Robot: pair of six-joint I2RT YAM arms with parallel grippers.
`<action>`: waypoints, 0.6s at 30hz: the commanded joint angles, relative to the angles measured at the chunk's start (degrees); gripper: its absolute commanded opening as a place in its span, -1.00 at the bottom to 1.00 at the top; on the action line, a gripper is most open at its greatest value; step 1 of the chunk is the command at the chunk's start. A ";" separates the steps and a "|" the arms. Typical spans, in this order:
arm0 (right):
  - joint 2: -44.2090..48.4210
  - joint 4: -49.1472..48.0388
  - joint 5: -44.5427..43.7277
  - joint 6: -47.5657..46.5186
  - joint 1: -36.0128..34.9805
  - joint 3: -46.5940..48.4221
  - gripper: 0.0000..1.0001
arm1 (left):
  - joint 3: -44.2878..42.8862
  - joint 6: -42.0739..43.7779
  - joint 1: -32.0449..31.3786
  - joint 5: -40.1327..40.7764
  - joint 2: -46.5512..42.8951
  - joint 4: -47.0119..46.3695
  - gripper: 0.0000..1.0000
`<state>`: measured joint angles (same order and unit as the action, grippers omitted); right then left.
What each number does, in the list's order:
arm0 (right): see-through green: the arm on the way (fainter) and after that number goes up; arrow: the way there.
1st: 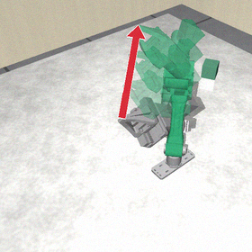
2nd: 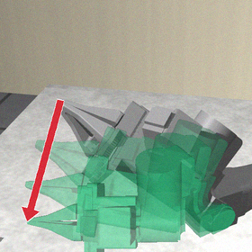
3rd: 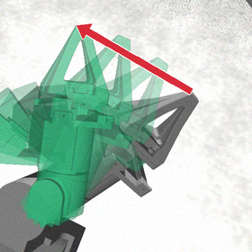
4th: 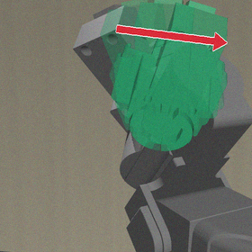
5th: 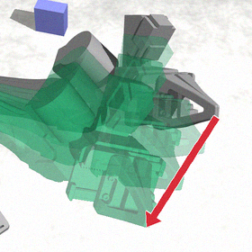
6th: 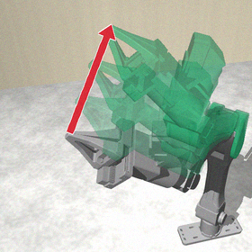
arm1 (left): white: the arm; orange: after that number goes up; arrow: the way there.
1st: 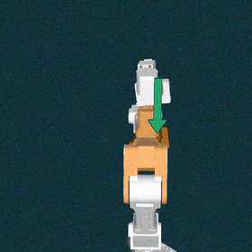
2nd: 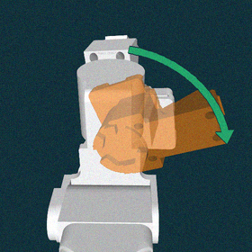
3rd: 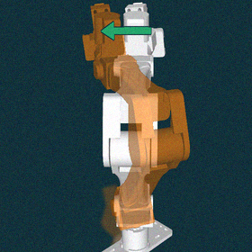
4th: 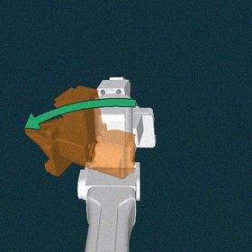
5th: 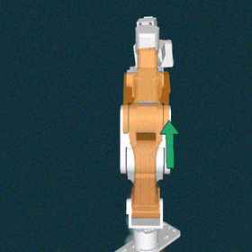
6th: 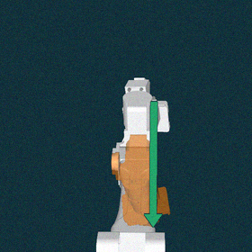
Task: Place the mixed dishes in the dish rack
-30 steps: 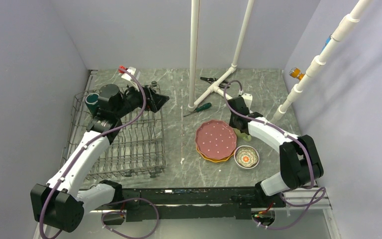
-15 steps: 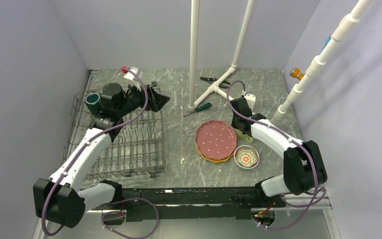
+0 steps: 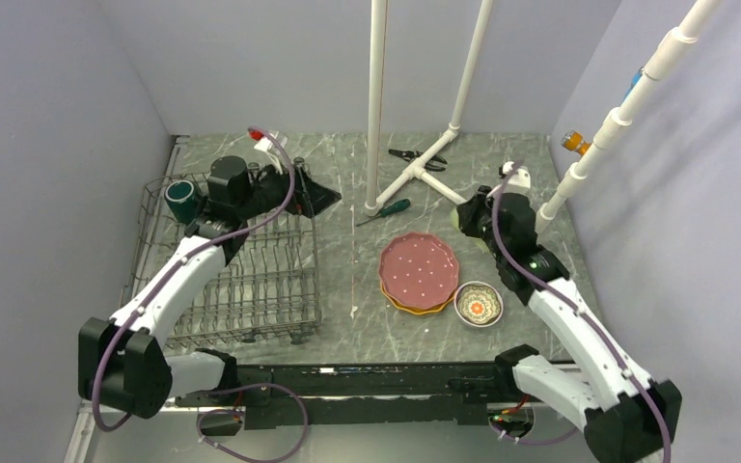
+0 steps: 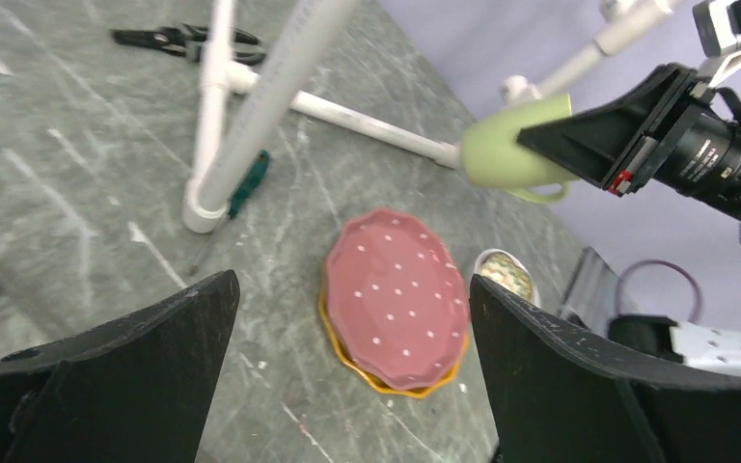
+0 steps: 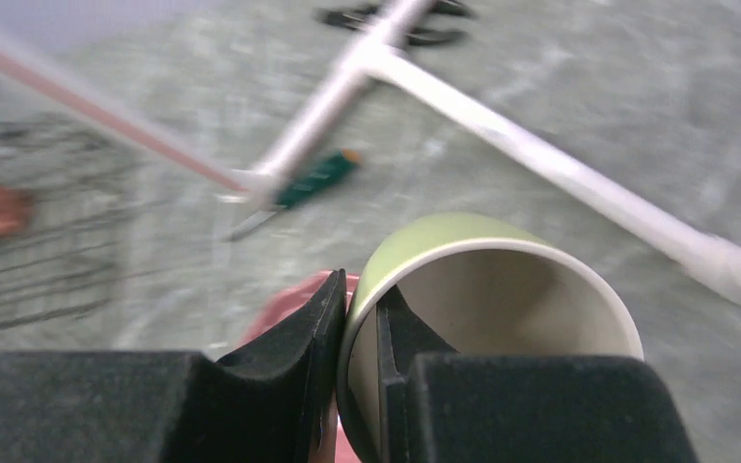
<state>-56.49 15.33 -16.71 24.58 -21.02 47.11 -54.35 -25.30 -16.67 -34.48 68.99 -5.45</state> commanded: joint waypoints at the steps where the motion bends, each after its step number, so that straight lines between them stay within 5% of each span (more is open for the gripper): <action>1: 7.57 -19.93 24.19 6.44 -0.17 -3.45 -1.00 | -0.86 -8.58 0.21 -13.53 3.41 -14.79 0.89; 5: 10.44 -38.92 30.03 27.69 -0.25 -10.56 -1.00 | 4.40 -23.33 -1.09 -19.61 6.62 -37.20 0.96; 9: 4.86 -59.44 33.73 46.51 -1.45 -14.16 -1.00 | 9.32 -26.54 -4.63 -18.22 6.91 -49.87 0.99; 18: -1.49 -67.39 31.55 53.68 -9.09 -7.98 -1.00 | 14.24 -20.74 -9.21 -12.45 5.70 -55.02 0.89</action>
<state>-59.81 -34.20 15.59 71.66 -28.10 33.78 -42.22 -47.68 -25.54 -49.45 76.42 -51.72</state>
